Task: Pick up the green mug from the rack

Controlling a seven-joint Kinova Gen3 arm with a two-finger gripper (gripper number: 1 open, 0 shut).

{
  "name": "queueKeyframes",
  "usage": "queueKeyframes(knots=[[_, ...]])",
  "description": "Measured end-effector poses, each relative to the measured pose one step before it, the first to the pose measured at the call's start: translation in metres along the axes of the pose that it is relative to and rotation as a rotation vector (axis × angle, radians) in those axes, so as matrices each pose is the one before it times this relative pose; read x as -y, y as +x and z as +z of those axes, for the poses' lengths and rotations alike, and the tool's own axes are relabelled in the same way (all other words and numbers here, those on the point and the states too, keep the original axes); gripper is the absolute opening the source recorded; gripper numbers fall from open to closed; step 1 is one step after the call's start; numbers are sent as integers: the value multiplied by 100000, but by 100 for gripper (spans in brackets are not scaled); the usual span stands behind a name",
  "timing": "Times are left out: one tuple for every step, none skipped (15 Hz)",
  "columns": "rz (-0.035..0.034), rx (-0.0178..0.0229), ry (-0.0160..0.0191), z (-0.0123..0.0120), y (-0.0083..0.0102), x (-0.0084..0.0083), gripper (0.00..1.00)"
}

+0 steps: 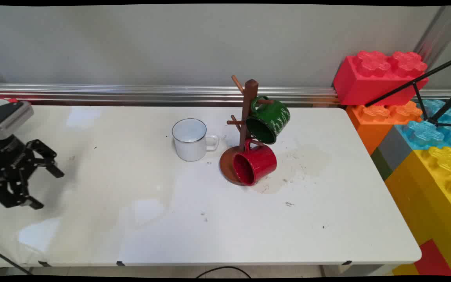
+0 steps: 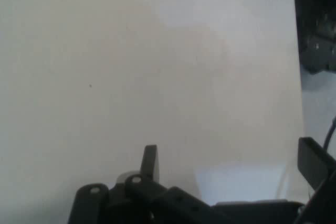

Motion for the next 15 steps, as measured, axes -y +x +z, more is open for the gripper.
queueKeyframes(knots=[[-1806,-2647,313,170,500,237,100],[-2378,-3937,442,191,781,287,100],[-2794,-4279,171,195,785,266,100],[-2682,-3936,-222,258,697,310,100],[-2073,-2730,-270,169,390,186,100],[-3046,-4183,-338,270,597,276,100],[-3598,-4677,-708,385,732,301,100],[-3453,-4567,-960,435,704,222,100],[-2604,-3681,-875,469,702,210,100],[-2343,-4096,-807,554,825,112,100],[-1065,-3914,-577,456,864,-45,100],[-636,-2938,-459,393,636,-7,100],[-595,-2863,-463,461,585,-16,100],[-509,-2519,-326,428,485,3,100],[-315,-1959,-208,340,376,4,100]])
